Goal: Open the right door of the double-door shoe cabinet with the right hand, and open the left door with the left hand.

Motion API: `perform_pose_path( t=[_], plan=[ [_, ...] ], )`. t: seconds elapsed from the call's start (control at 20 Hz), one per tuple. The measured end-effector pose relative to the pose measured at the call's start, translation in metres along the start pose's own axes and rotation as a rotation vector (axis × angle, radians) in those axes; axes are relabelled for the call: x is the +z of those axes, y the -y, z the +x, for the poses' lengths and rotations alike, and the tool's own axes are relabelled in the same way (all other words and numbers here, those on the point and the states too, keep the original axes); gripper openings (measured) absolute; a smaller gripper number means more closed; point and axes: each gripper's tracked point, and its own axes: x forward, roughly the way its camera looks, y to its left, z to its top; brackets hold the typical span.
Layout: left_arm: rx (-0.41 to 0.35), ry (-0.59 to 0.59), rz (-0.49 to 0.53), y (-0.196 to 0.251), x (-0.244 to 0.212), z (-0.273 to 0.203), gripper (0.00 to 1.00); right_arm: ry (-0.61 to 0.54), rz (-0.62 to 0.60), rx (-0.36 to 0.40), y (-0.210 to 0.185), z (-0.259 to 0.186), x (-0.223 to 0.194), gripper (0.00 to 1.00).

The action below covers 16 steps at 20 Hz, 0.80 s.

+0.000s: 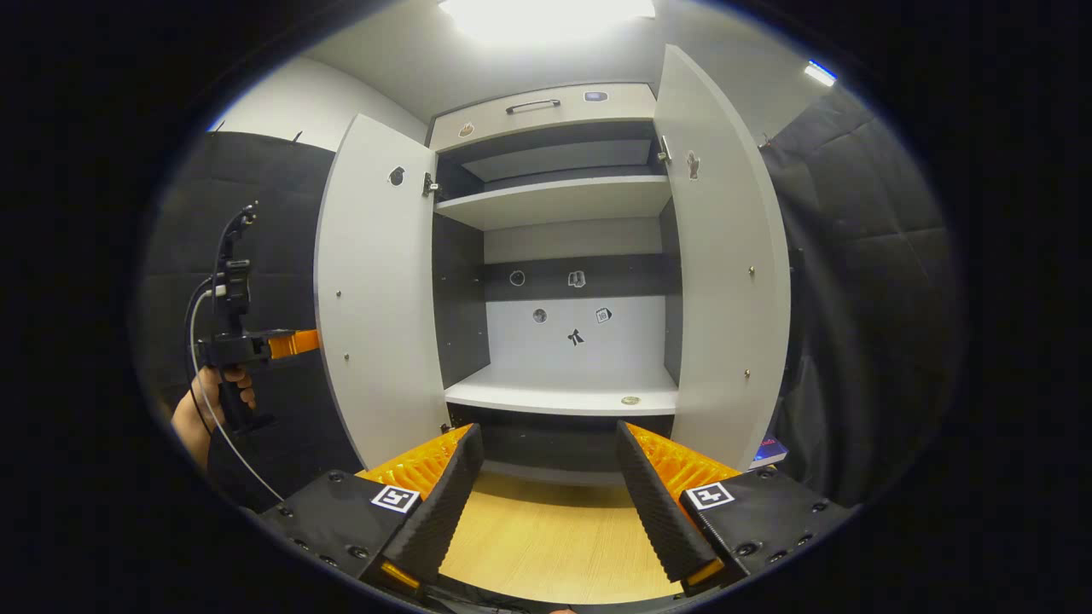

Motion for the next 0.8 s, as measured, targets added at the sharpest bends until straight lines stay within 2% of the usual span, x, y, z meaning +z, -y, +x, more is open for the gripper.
perform_pose_path(
  t=[0.2, 0.25, 0.3, 0.5, 0.55, 0.6, 0.65, 0.8],
  plan=[
    [0.008, 0.040, -0.005, 0.001, 0.002, -0.048, 0.02, 0.027, -0.024, -0.018, 0.001, -0.011, 0.007, 0.97],
    [0.009, 0.044, -0.011, 0.004, 0.003, -0.059, 0.02, 0.031, -0.026, -0.015, 0.002, -0.014, 0.010, 0.92],
    [0.015, 0.048, -0.014, 0.006, 0.005, -0.070, 0.02, 0.041, -0.028, -0.015, 0.005, -0.016, 0.013, 0.97],
    [0.031, 0.039, -0.004, 0.024, 0.005, -0.107, 0.02, 0.047, -0.036, -0.006, 0.021, -0.034, 0.017, 0.98],
    [0.031, 0.042, -0.001, 0.032, 0.004, -0.116, 0.02, 0.053, -0.041, -0.012, 0.027, -0.039, 0.018, 0.94],
    [0.039, 0.045, 0.004, 0.036, 0.004, -0.125, 0.02, 0.055, -0.046, -0.021, 0.034, -0.044, 0.018, 0.94],
    [0.056, 0.052, 0.008, 0.040, 0.004, -0.135, 0.02, 0.051, -0.049, -0.025, 0.038, -0.049, 0.016, 0.98],
    [0.074, 0.060, -0.006, 0.056, -0.002, -0.163, 0.02, 0.061, -0.043, -0.041, 0.050, -0.065, 0.016, 0.98]
  ],
)
